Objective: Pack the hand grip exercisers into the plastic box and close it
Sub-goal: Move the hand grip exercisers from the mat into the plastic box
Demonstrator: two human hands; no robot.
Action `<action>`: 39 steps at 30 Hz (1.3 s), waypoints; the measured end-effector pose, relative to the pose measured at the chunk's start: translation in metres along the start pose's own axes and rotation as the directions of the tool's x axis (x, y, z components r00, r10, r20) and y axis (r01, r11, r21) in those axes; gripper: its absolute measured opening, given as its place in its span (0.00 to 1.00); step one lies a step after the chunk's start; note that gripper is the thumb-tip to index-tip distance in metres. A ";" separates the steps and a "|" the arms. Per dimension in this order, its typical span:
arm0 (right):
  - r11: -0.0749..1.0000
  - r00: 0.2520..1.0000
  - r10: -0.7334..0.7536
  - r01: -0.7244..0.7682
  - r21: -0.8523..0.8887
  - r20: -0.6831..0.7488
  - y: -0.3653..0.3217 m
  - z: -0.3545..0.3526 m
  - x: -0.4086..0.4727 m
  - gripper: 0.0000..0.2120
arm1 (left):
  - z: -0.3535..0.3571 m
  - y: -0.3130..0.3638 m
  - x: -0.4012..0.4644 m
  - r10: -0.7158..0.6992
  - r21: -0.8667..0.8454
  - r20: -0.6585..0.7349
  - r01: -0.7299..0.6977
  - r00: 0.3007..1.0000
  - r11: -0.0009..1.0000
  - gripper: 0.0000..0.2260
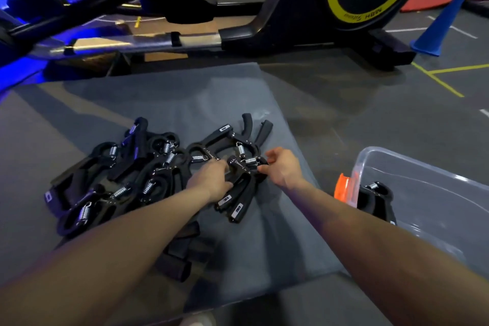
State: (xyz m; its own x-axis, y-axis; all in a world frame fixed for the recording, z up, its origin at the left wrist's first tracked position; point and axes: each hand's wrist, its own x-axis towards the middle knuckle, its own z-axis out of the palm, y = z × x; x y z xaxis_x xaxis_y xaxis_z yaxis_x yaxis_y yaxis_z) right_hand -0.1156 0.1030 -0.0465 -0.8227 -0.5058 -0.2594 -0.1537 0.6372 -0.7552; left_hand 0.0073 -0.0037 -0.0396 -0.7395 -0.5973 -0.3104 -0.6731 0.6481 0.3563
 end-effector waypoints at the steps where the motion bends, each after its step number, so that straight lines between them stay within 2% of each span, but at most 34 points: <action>1: 1.000 1.000 0.012 -0.012 0.005 -0.002 0.002 -0.001 0.004 0.20 | 0.003 0.002 0.003 0.008 0.015 0.012 -0.008 1.000 1.000 0.18; 10: 0.993 0.997 0.072 -0.074 0.089 0.026 0.015 -0.011 0.012 0.23 | 0.018 0.019 0.018 -0.015 0.139 -0.025 0.018 1.000 0.990 0.16; 13: 0.993 0.998 0.069 -0.069 0.098 0.009 0.013 -0.016 0.010 0.21 | 0.017 0.024 0.016 -0.043 0.122 -0.025 0.046 0.999 0.991 0.16; 15: 0.994 0.998 0.054 -0.053 0.100 -0.007 0.010 -0.022 0.009 0.21 | 0.012 0.027 0.015 -0.058 0.080 -0.039 0.061 0.998 0.995 0.14; 18: 0.989 0.999 0.049 -0.046 0.140 -0.023 0.005 -0.032 0.004 0.20 | -0.001 0.035 0.013 -0.076 -0.074 -0.087 0.069 0.993 0.995 0.11; 25: 0.974 0.994 0.012 0.012 0.224 -0.107 0.005 -0.067 -0.024 0.21 | -0.017 0.080 0.001 -0.056 -0.393 -0.252 -0.050 0.966 0.918 0.13; 31: 0.963 0.987 -0.021 0.063 0.262 -0.161 0.017 -0.112 -0.054 0.20 | -0.004 0.141 -0.009 0.010 -0.447 -0.316 -0.158 0.949 0.880 0.13; 36: 0.972 0.974 0.012 0.042 0.232 -0.227 0.050 -0.159 -0.072 0.12 | 0.021 0.203 -0.022 0.091 -0.481 -0.281 -0.222 0.955 0.848 0.14; 39: 0.983 0.950 0.060 -0.003 0.183 -0.306 0.078 -0.182 -0.077 0.10 | 0.039 0.235 -0.031 0.155 -0.518 -0.248 -0.266 0.956 0.813 0.13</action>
State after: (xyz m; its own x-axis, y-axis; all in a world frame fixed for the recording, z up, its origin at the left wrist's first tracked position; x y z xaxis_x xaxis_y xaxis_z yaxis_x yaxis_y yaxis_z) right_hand -0.1637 0.2976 0.0244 -0.9585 -0.2641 -0.1075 -0.0484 0.5221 -0.8515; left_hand -0.1284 0.1852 0.0187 -0.8084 -0.5882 -0.0230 -0.3447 0.4414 0.8284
